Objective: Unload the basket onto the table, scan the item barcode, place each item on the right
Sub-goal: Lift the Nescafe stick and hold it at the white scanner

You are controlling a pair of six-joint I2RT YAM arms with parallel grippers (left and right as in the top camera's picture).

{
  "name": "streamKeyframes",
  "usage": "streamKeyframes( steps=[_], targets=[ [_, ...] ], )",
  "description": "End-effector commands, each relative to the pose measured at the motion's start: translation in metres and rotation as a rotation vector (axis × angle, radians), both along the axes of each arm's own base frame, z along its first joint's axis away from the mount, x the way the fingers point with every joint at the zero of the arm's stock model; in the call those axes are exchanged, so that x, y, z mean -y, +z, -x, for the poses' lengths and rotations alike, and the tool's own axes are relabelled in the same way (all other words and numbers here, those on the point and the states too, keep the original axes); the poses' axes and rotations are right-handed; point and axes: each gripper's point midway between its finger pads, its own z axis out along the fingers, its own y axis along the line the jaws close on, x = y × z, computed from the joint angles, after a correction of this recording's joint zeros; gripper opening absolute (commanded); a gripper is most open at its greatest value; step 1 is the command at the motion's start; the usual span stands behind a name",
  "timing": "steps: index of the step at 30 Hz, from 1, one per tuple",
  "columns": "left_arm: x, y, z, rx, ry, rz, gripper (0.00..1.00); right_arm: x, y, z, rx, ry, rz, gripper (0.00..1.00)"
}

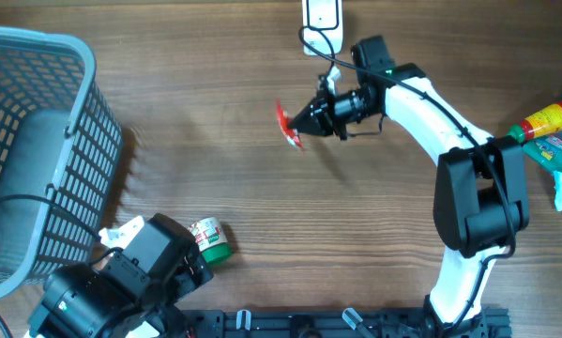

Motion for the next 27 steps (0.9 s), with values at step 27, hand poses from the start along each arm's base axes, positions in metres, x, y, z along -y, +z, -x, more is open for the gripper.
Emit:
streamKeyframes(
  steps=[27],
  targets=[
    [-0.001, 0.0, 0.0, 0.004, 0.015, -0.001, 1.0, 0.047, -0.052, -0.244, 0.466, -0.663, 0.272, 0.05]
  ],
)
